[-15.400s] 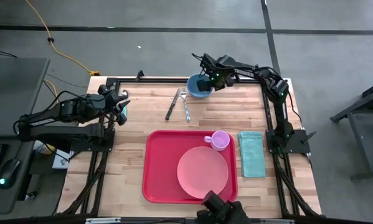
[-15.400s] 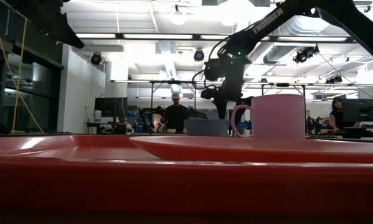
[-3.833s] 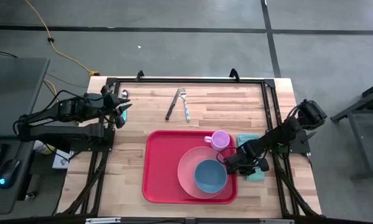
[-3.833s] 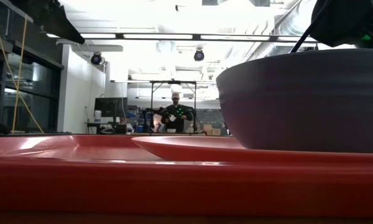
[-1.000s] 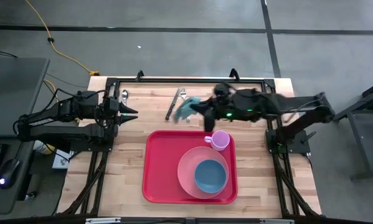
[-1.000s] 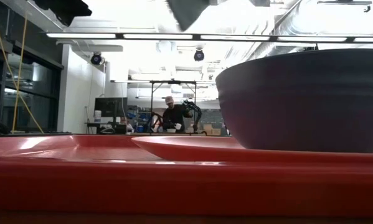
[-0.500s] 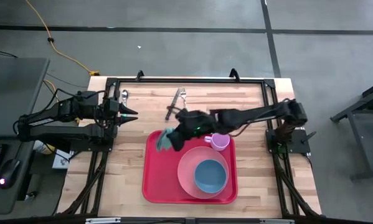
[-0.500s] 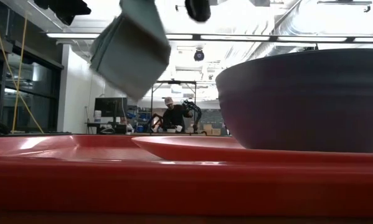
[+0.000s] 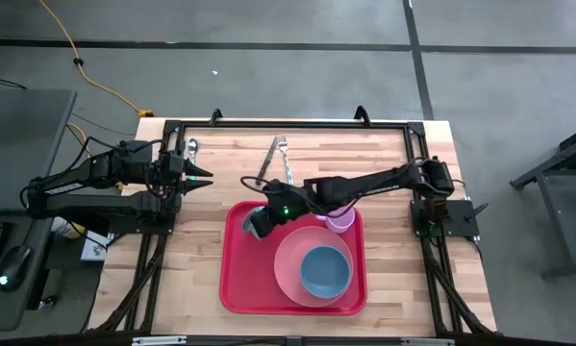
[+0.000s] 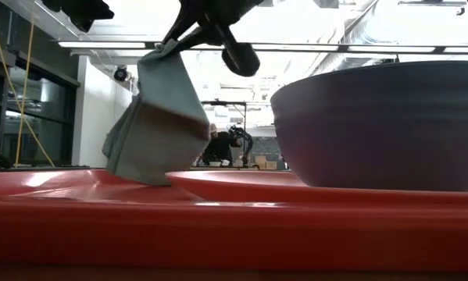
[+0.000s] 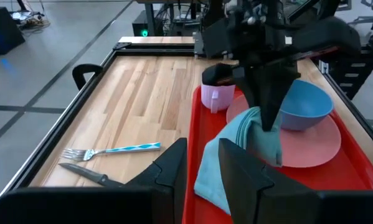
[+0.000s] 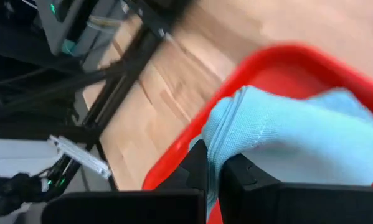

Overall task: Set up tray
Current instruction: Put the blue napkin to the left of the pink plate on the red tray

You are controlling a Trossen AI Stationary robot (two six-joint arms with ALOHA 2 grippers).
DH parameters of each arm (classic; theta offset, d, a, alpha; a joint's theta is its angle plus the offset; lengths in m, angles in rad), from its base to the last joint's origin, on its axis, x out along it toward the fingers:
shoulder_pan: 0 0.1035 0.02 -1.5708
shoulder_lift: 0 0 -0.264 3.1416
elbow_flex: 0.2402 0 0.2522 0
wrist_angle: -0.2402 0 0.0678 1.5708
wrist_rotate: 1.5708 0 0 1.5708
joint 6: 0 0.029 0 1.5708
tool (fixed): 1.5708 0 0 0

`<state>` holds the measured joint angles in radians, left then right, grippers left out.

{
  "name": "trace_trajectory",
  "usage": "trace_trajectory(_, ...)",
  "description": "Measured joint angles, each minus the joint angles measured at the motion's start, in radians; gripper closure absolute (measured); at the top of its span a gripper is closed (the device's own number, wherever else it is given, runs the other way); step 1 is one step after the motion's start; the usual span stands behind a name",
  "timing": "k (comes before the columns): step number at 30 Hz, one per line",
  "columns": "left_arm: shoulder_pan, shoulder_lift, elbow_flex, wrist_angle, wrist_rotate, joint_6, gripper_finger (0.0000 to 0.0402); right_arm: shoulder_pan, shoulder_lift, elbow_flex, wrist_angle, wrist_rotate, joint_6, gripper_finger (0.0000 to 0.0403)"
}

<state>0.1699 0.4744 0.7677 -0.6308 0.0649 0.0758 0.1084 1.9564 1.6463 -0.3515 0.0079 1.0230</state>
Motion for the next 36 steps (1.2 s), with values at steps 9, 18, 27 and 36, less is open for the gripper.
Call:
trace_trajectory(9, 0.000, 0.000, 0.000, 0.000, 0.000, -0.026, 0.0277, -0.002, 0.004, 0.000, -0.025, -0.187, 0.038, 0.0403)
trace_trajectory(18, 0.000, 0.001, 0.000, -0.001, 0.034, -0.028, 0.0277, 0.025, 0.062, 0.000, 0.020, -0.392, 0.040, 0.0403)
trace_trajectory(27, 0.000, 0.001, 0.000, -0.004, 0.053, -0.055, 0.0277, 0.044, 0.160, 0.000, 0.193, -0.550, 0.084, 0.0403)
trace_trajectory(36, 0.000, 0.001, 0.000, -0.008, 0.065, -0.080, 0.0277, 0.044, 0.172, 0.000, 0.221, -0.597, 0.079, 0.0402)
